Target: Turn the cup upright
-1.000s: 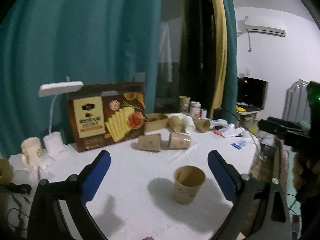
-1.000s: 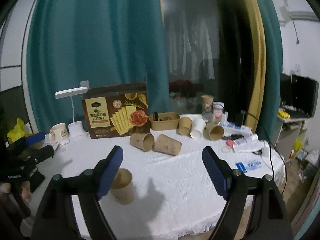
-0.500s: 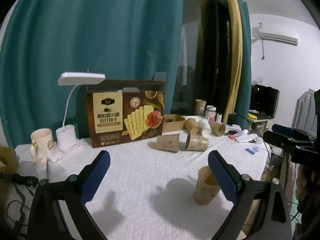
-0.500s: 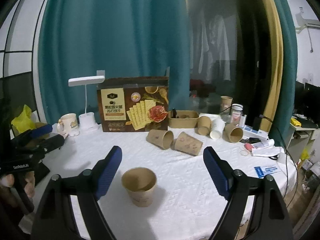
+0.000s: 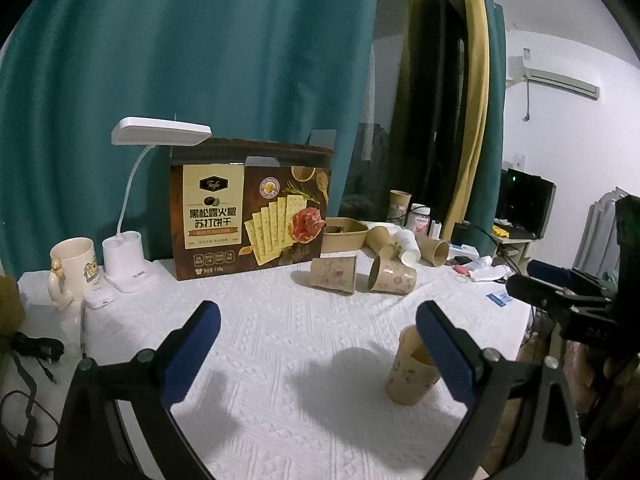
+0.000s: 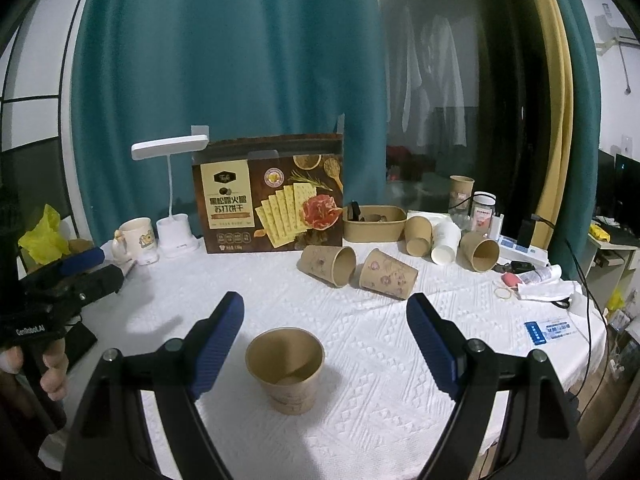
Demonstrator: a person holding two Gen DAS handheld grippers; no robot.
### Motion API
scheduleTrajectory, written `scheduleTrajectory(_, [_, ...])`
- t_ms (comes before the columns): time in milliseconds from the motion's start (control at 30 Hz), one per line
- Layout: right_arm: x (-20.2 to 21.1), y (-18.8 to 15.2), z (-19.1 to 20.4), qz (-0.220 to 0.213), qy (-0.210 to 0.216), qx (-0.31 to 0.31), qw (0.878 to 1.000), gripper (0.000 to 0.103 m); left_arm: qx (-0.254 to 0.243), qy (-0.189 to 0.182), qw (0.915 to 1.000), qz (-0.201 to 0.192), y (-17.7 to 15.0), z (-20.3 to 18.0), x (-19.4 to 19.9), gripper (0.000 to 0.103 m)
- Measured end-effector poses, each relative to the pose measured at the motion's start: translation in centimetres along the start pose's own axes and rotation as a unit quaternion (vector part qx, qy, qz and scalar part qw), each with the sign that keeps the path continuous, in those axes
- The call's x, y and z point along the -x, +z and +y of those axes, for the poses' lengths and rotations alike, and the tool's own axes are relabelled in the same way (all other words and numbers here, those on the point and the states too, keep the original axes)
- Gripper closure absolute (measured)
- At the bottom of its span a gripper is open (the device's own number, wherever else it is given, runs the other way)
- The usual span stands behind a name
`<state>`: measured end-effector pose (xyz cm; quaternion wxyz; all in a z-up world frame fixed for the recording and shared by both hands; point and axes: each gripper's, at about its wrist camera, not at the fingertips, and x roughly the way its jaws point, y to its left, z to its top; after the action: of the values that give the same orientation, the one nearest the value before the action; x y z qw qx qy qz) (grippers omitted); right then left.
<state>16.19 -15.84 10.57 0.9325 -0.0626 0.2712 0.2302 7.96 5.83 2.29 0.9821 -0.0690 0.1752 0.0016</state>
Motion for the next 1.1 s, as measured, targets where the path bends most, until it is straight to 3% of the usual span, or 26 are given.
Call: scheduleTrajectory(1100, [0.4, -0.3, -0.7, -0.002, 0.0, -0.007, 1.0, 0.021, -0.023, 0.001, 0.9997, -0.005, 0.4, -2.0, 0.3, 0.005])
